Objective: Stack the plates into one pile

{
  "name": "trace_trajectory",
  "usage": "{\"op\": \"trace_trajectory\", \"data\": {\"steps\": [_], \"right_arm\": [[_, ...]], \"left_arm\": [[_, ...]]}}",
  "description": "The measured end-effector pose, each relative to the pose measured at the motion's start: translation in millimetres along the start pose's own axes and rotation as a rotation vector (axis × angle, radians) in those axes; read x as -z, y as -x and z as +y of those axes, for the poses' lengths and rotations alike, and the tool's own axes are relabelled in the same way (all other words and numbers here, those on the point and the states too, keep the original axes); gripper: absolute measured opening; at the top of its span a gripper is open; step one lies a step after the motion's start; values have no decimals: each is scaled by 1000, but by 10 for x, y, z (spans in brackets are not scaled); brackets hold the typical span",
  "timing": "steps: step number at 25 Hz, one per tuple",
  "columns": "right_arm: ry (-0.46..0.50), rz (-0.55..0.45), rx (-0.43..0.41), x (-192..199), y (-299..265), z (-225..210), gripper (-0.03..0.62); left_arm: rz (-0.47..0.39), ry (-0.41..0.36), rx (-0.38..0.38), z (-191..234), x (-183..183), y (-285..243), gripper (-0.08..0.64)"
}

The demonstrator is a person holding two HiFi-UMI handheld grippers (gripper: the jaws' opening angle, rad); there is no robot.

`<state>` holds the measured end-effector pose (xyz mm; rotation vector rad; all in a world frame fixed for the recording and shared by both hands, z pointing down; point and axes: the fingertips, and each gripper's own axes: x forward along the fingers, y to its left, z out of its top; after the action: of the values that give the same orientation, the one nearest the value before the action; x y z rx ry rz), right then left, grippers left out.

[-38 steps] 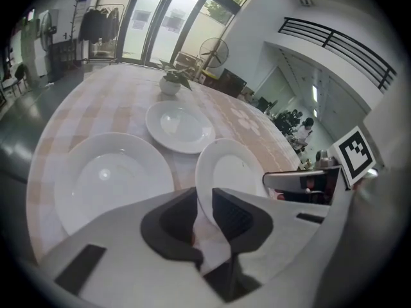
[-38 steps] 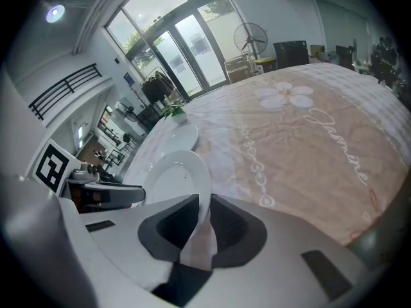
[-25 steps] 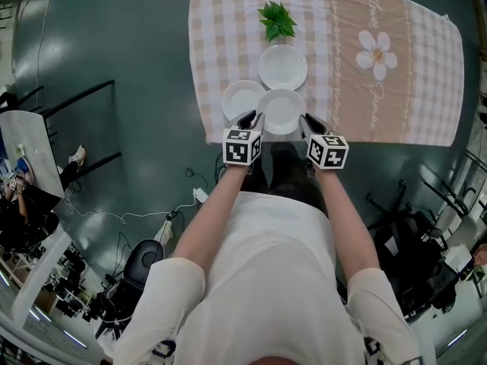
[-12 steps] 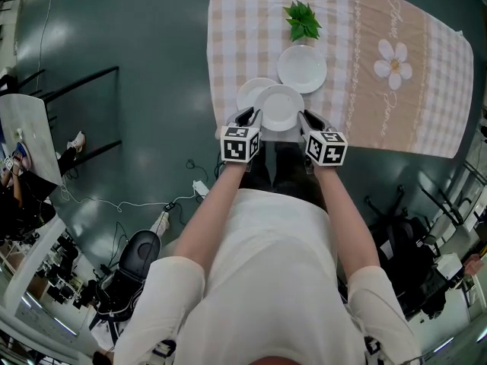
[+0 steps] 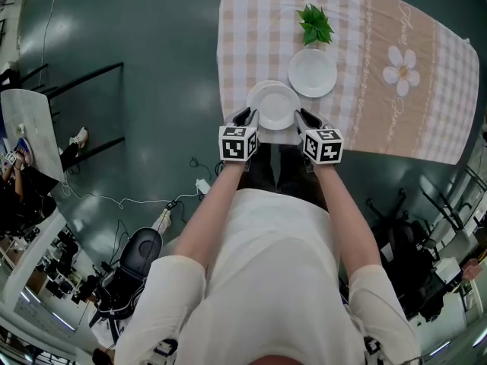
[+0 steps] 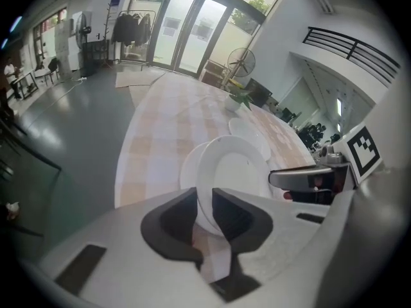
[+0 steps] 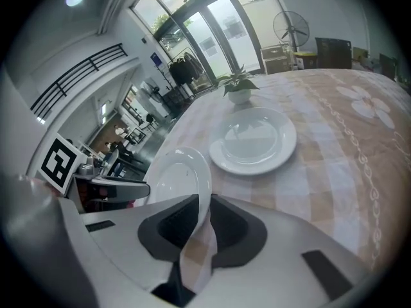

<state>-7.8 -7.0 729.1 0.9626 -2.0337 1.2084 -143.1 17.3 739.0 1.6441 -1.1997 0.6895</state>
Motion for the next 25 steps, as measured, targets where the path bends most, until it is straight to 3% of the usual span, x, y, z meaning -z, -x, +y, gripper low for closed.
{"op": "trace_trajectory", "data": {"steps": [13, 18, 25], "right_arm": [[70, 25, 13, -46, -165, 70, 77], [127, 31, 11, -43, -156, 143, 145], [122, 4, 25, -72, -103, 108, 146]], "left_arm": [[-6, -3, 1, 164, -27, -21, 81], [-4, -29, 7, 121, -40, 16, 117], [-16, -66, 22, 61, -183, 45, 138]]}}
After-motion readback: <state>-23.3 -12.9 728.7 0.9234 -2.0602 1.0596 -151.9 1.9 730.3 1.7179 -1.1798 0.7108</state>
